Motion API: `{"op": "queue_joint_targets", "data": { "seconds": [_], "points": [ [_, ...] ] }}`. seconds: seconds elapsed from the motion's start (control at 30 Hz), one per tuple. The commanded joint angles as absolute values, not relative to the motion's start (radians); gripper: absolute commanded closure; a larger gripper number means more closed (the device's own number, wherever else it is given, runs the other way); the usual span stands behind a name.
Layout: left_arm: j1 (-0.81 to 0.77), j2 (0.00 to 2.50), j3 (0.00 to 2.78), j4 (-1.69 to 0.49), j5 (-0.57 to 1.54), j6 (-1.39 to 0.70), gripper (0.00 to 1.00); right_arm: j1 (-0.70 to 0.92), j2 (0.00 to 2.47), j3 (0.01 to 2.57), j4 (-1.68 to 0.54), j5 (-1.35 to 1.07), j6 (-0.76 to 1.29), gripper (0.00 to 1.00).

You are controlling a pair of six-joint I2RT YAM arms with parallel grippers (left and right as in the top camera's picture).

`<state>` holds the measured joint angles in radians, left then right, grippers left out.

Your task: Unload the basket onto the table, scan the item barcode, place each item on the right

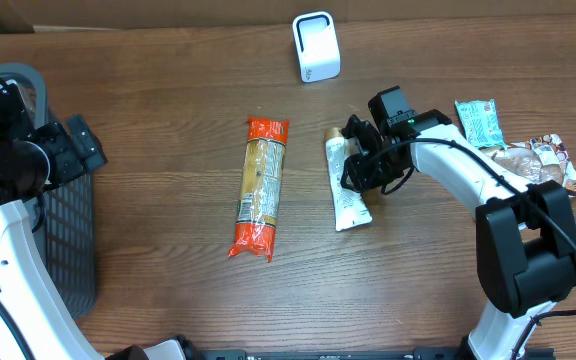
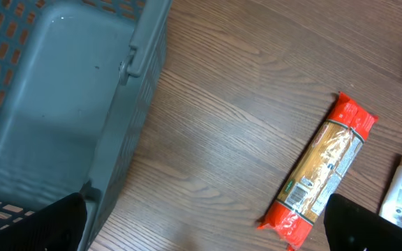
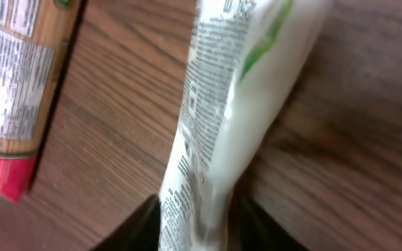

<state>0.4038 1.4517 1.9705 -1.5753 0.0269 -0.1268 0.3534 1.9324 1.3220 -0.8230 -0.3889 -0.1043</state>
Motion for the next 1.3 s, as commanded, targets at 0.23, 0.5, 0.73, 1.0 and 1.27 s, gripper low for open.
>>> {"op": "queue_joint_targets", "data": {
  "seconds": [0.23,0.5,0.73,1.0,1.27],
  "points": [
    [0.405,1.451,1.972,-1.573,0.035,-0.112,0.00,0.352,1.974,1.346,-0.820,-0.448,-0.071,0.57],
    [0.405,1.451,1.972,-1.574,0.034,-0.112,0.01,0.352,2.047,1.339,-0.821,-0.507,-0.052,0.59],
    [0.405,1.451,1.972,-1.573,0.034,-0.112,0.00,0.351,2.074,1.326,-0.817,-0.508,-0.052,0.94],
    [0.405,1.451,1.972,-1.573,0.035,-0.112,0.00,0.331,2.019,1.455,-0.969,-0.618,-0.068,0.96],
    [0.405,1.451,1.972,-1.573,0.034,-0.112,0.00,0.332,1.833,1.562,-1.057,-0.862,-0.167,0.96]
  ]
}}
